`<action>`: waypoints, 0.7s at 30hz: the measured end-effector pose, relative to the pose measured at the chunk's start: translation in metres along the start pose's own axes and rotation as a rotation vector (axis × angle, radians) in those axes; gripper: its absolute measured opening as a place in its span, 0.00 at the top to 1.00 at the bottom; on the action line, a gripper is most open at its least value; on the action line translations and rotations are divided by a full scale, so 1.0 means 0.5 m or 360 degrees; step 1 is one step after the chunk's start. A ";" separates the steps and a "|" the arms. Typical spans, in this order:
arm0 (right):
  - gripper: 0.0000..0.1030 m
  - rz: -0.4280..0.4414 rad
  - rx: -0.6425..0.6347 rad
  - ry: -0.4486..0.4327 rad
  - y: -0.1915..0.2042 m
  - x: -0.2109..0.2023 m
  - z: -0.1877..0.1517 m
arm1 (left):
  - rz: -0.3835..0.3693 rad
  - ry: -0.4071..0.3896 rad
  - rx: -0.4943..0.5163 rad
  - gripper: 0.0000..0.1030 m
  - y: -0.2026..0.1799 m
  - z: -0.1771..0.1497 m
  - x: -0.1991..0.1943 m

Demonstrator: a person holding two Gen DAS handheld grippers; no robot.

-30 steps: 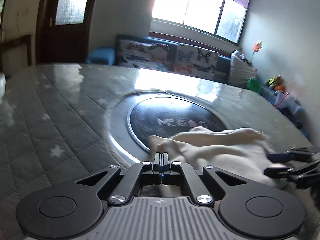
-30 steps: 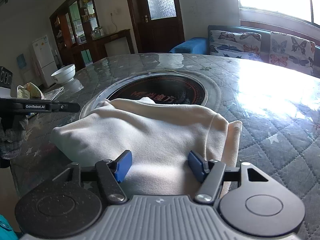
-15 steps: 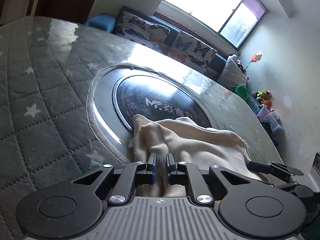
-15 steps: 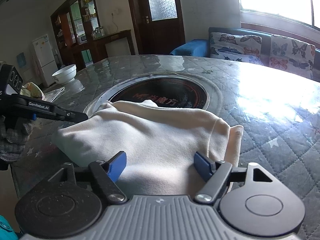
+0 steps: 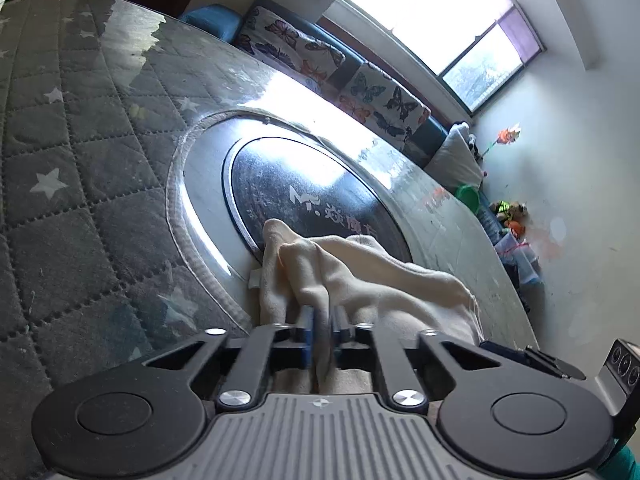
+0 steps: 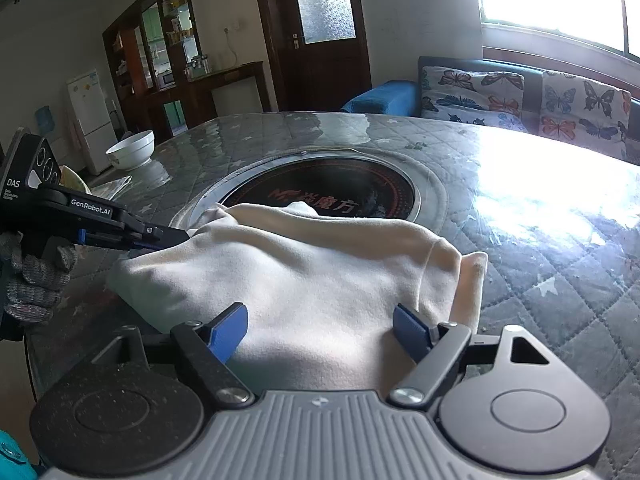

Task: Fold clothes

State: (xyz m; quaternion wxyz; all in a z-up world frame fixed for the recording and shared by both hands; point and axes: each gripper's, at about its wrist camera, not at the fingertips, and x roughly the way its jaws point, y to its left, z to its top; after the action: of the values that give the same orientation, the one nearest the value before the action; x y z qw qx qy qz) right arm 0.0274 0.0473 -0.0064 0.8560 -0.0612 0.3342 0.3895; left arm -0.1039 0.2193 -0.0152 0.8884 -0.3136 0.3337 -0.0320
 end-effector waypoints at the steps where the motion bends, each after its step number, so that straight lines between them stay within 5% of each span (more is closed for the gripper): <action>1: 0.20 -0.0002 0.0000 -0.0002 0.000 -0.001 0.000 | 0.0020 -0.0027 0.0003 0.96 -0.001 -0.002 -0.004; 7: 0.11 -0.0023 -0.0006 -0.0007 -0.003 -0.004 -0.003 | 0.0301 -0.0233 0.0426 0.97 -0.076 -0.019 -0.035; 12: 0.12 -0.0028 0.0028 0.0029 -0.011 0.009 -0.018 | 0.0484 -0.0198 0.0626 0.96 -0.090 -0.045 -0.007; 16: 0.12 -0.0039 0.0009 0.0032 -0.010 0.007 -0.018 | 0.0600 -0.0232 0.0690 0.97 -0.088 -0.053 -0.004; 21: 0.12 -0.0043 0.0008 0.0006 -0.010 -0.013 0.009 | 0.0524 -0.0258 0.0599 0.96 -0.081 -0.035 -0.045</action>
State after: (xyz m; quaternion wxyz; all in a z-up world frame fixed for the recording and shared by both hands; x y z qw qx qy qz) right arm 0.0303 0.0413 0.0004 0.8608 -0.0642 0.3358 0.3769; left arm -0.1257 0.1834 0.0112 0.9482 -0.0858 0.2961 0.0769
